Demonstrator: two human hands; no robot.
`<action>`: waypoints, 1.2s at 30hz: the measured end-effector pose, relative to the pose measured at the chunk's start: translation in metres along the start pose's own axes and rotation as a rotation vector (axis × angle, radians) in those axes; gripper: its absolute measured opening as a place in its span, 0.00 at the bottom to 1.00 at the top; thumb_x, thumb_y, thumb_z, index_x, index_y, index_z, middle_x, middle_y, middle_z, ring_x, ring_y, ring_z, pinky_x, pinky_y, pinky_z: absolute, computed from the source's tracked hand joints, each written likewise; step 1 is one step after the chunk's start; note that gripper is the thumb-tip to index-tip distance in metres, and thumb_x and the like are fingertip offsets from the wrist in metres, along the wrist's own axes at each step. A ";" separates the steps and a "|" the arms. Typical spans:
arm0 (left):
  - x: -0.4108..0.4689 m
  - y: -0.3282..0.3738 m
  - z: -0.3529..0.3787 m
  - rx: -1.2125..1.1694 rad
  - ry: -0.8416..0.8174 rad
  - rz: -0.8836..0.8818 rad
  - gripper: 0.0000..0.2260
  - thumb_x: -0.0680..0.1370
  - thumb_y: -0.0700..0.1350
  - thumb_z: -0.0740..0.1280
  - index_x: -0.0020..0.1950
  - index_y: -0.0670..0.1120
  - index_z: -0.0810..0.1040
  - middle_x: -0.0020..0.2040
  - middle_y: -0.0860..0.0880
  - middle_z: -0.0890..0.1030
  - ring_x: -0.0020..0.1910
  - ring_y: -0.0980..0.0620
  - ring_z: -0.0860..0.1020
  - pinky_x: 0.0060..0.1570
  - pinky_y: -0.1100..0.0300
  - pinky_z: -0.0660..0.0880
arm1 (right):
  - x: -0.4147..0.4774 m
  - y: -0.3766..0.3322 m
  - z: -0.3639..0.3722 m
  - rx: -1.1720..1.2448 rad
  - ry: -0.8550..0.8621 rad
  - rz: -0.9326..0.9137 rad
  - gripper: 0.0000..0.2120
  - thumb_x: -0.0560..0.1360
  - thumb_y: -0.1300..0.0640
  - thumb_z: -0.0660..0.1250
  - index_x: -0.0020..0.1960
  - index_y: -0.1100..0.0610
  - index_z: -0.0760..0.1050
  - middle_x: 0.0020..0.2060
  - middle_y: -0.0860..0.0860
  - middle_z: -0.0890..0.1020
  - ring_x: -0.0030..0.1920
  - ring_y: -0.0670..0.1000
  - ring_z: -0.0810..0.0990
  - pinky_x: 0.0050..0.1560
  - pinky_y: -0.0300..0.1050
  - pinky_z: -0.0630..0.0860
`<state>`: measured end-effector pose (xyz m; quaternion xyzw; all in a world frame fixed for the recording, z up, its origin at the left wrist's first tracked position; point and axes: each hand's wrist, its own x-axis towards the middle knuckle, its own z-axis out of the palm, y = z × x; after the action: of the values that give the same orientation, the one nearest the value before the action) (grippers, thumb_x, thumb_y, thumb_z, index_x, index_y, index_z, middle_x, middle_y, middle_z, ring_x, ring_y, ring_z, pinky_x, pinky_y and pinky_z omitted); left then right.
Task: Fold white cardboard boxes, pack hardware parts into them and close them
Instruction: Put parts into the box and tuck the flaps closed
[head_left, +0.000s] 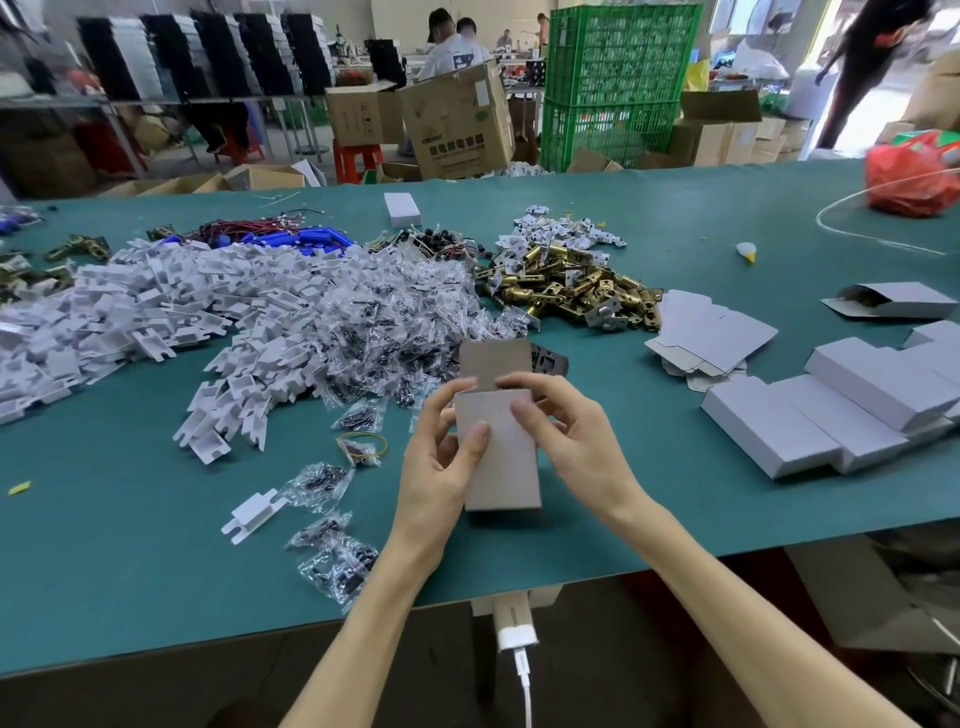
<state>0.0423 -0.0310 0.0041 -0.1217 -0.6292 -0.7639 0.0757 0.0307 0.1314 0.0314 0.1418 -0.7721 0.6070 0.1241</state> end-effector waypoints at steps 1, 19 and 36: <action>-0.001 0.001 0.000 -0.001 0.015 -0.009 0.13 0.82 0.46 0.69 0.66 0.54 0.76 0.57 0.47 0.83 0.53 0.46 0.84 0.46 0.51 0.84 | -0.003 0.001 0.002 0.027 0.011 0.012 0.08 0.83 0.52 0.66 0.60 0.48 0.80 0.55 0.50 0.82 0.50 0.53 0.81 0.47 0.48 0.80; 0.002 -0.006 -0.003 0.101 0.093 -0.120 0.05 0.84 0.45 0.68 0.55 0.49 0.83 0.50 0.47 0.86 0.43 0.47 0.81 0.42 0.42 0.79 | -0.017 0.021 0.010 0.217 0.031 0.230 0.04 0.82 0.55 0.68 0.54 0.53 0.81 0.50 0.48 0.85 0.45 0.49 0.82 0.42 0.43 0.79; 0.003 -0.004 -0.002 0.082 0.172 -0.155 0.15 0.78 0.60 0.70 0.37 0.52 0.78 0.37 0.42 0.74 0.38 0.46 0.70 0.41 0.45 0.67 | -0.018 0.020 0.011 0.234 -0.008 0.249 0.10 0.78 0.59 0.73 0.58 0.58 0.79 0.50 0.51 0.85 0.46 0.46 0.82 0.47 0.42 0.79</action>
<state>0.0381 -0.0320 0.0006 -0.0037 -0.6586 -0.7488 0.0751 0.0399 0.1263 0.0044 0.0609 -0.7080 0.7030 0.0273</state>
